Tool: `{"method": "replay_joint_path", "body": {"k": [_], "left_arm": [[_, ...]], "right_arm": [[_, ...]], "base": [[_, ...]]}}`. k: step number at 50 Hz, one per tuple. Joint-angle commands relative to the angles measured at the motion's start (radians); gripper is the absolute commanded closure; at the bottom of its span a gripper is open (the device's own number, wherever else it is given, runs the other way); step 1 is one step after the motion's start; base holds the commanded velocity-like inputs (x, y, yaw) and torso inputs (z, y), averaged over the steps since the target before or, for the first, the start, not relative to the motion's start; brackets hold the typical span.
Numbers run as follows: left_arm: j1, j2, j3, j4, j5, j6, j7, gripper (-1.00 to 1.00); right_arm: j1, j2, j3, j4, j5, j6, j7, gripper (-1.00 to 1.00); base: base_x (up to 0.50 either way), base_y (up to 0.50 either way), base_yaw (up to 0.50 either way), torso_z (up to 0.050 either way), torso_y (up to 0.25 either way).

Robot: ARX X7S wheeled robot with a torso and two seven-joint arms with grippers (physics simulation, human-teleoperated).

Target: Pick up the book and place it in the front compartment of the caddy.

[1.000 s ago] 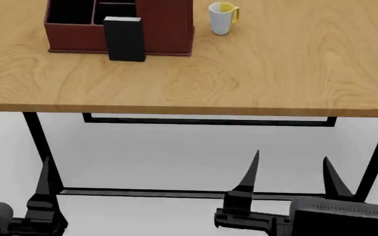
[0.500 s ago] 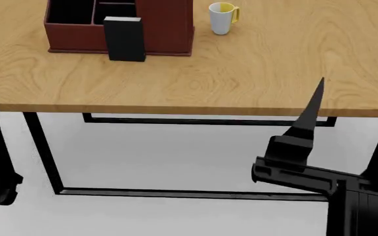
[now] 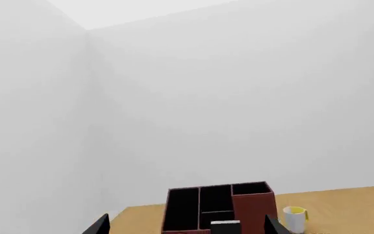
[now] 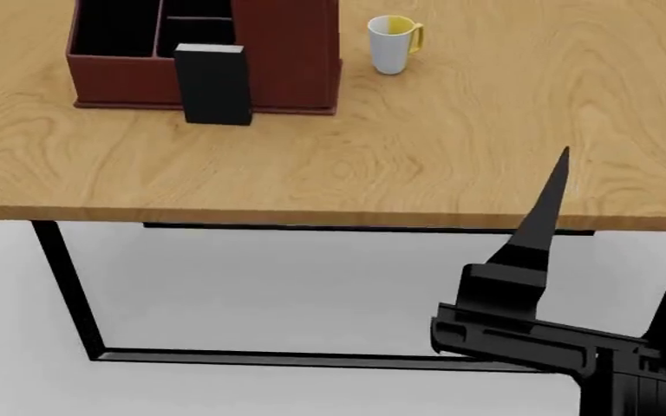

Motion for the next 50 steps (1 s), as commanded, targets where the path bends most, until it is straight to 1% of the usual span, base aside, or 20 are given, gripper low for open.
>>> {"method": "replay_joint_path", "body": {"k": [1, 18, 38, 50], "left_arm": [[-0.075, -0.040, 0.116, -0.006, -0.011, 0.063, -0.045, -1.00], [-0.080, -0.029, 0.117, -0.022, -0.013, 0.063, -0.033, -1.00], [-0.070, -0.016, 0.111, -0.059, -0.001, 0.081, -0.001, -1.00], [-0.070, -0.020, 0.107, -0.039, -0.004, 0.071, -0.013, -1.00]], "right_arm": [[0.034, 0.034, -0.079, 0.001, 0.020, -0.041, 0.050, -1.00], [0.061, 0.036, -0.114, 0.002, 0.020, -0.060, 0.060, -1.00], [0.091, 0.075, -0.167, -0.004, 0.024, -0.097, 0.081, -1.00], [0.140, 0.087, -0.221, -0.005, 0.032, -0.109, 0.107, -1.00]], "base": [[0.29, 0.00, 0.00, 0.000, 0.000], [0.32, 0.12, 0.00, 0.000, 0.001], [0.19, 0.10, 0.00, 0.000, 0.001], [0.19, 0.12, 0.00, 0.000, 0.001]]}}
